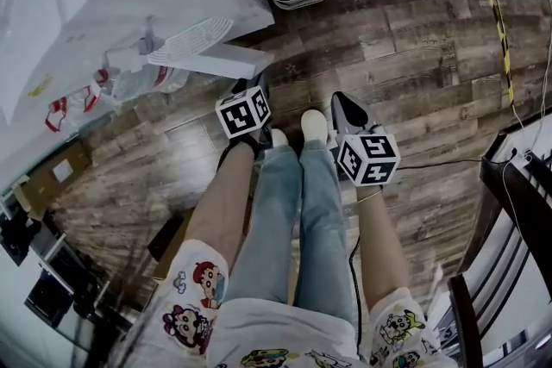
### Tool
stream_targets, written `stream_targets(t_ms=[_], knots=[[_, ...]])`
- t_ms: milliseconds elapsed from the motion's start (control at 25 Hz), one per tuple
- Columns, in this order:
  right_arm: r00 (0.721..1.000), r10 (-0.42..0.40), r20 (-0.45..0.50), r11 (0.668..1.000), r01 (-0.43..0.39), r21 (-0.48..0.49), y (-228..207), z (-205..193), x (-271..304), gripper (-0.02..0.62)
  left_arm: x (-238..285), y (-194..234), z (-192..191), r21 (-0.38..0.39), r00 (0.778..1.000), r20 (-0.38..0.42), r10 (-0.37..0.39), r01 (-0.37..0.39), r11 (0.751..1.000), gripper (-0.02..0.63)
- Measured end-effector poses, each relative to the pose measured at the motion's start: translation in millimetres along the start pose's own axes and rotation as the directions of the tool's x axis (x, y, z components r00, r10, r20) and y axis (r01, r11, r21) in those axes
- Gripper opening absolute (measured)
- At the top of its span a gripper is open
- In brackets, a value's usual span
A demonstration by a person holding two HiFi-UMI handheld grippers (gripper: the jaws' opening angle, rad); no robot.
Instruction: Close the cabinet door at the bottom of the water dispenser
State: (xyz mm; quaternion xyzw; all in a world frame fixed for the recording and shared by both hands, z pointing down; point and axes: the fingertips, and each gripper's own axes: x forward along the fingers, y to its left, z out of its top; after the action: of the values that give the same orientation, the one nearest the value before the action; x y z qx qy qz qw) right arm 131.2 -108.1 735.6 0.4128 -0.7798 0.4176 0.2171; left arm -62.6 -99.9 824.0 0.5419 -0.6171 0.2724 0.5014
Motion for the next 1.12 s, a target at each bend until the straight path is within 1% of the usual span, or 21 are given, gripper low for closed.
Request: stream_targets(t_ms=[280, 440, 680, 840, 1120], knots=[[1.000, -0.024, 0.006, 0.999, 0.024, 0.029, -9.0, 3.5, 6.4, 0.009, 14.0, -11.4, 23.9, 0.091, 1.000, -0.009, -0.020, 0.021, 0.996, 0.204], [0.999, -0.042, 0.018, 0.998, 0.041, 0.055, -17.0, 6.6, 8.7, 0.009, 19.1, -16.3, 34.6, 0.128, 0.999, -0.017, -0.030, 0.032, 0.991, 0.204], [0.999, -0.048, 0.014, 0.997, 0.047, 0.066, -19.8, 8.8, 15.6, 0.009, 28.6, -22.7, 54.9, 0.183, 0.998, -0.011, -0.054, 0.055, 0.981, 0.206], [0.998, -0.053, 0.016, 0.995, 0.052, 0.081, -21.8, 9.9, 19.7, 0.009, 36.3, -26.6, 66.5, 0.226, 0.998, -0.010, -0.069, 0.070, 0.972, 0.223], [0.998, -0.057, 0.019, 0.994, 0.055, 0.091, -29.0, 14.1, 22.9, 0.009, 47.2, -30.5, 82.6, 0.260, 0.997, 0.001, -0.074, 0.071, 0.963, 0.232]])
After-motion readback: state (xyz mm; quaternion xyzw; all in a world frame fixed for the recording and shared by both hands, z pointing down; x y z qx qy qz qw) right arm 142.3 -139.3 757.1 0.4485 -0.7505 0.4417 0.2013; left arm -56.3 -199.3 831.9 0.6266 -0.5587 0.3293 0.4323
